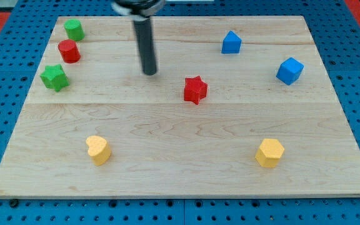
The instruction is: Move red star at the bottom of green star
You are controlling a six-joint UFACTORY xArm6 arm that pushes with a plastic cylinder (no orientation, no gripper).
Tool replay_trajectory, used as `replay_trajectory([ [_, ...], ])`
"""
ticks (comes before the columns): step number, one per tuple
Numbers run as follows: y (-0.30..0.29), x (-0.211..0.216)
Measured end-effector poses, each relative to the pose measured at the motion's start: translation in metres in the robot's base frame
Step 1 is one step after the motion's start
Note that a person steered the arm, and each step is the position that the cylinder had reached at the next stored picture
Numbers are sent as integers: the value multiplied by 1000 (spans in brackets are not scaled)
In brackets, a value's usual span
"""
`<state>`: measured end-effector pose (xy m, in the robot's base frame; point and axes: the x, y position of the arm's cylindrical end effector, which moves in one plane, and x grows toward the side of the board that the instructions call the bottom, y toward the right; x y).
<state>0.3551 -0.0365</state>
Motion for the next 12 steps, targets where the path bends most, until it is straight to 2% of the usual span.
replay_trajectory([
  [1,100,0],
  [2,124,52],
  [3,106,68],
  [4,91,62],
  [6,-1,70],
  [7,10,35],
  [8,-16,42],
  [10,-28,77],
  [11,-10,38],
  [12,-42,55],
])
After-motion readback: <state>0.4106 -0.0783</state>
